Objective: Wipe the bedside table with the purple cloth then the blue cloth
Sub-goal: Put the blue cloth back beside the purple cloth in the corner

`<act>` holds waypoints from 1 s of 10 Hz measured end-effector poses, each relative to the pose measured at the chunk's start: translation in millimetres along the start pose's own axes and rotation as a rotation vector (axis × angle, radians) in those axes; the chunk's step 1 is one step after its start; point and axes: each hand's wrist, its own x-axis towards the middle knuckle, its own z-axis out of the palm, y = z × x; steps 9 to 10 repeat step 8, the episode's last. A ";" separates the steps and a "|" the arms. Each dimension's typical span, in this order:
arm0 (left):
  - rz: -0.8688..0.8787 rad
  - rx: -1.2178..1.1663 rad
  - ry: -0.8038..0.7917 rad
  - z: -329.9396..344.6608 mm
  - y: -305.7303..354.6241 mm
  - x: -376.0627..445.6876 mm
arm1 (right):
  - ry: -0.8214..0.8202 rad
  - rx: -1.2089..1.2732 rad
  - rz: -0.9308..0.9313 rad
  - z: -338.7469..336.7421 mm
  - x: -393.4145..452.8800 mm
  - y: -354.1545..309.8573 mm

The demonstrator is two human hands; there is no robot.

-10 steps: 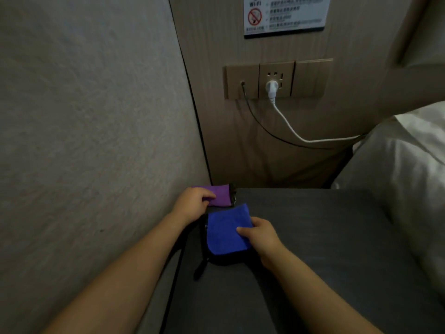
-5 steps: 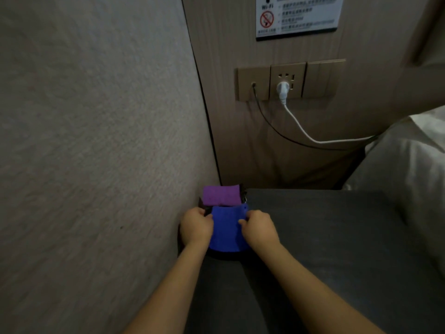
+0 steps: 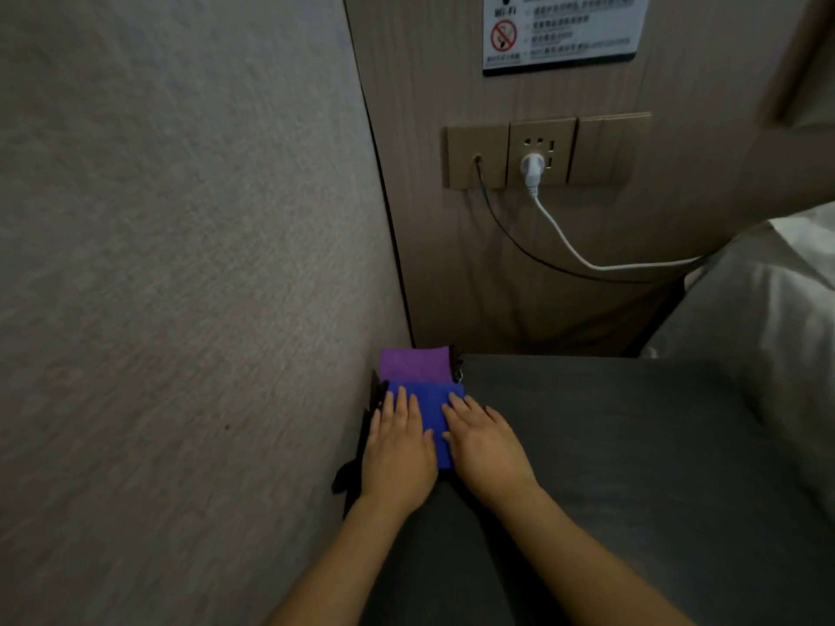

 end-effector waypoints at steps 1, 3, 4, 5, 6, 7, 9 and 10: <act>0.018 0.027 -0.035 -5.2 -0.8 -0.3 | -0.019 -0.055 -0.001 -5.4 2.4 0.4; 0.058 0.078 -0.094 -8.7 -5.9 -4.3 | -0.088 -0.041 0.014 -6.9 0.4 -3.9; 0.065 0.078 -0.162 -12.0 -6.2 -0.5 | -0.093 -0.085 -0.007 -10.1 1.9 -4.8; 0.047 0.006 -0.160 -17.4 -6.0 2.3 | -0.087 -0.063 -0.041 -10.9 -0.5 -8.0; 0.056 0.047 -0.183 -16.7 -2.7 -7.4 | -0.139 -0.029 -0.032 -9.8 -7.6 -8.0; 0.039 -0.013 -0.216 -21.9 -2.6 -7.3 | -0.107 0.069 -0.004 -17.8 -10.3 -11.7; -0.003 -0.279 -0.282 -35.0 -2.3 -0.3 | -0.012 0.238 0.045 -33.7 -12.4 -18.0; -0.003 -0.279 -0.282 -35.0 -2.3 -0.3 | -0.012 0.238 0.045 -33.7 -12.4 -18.0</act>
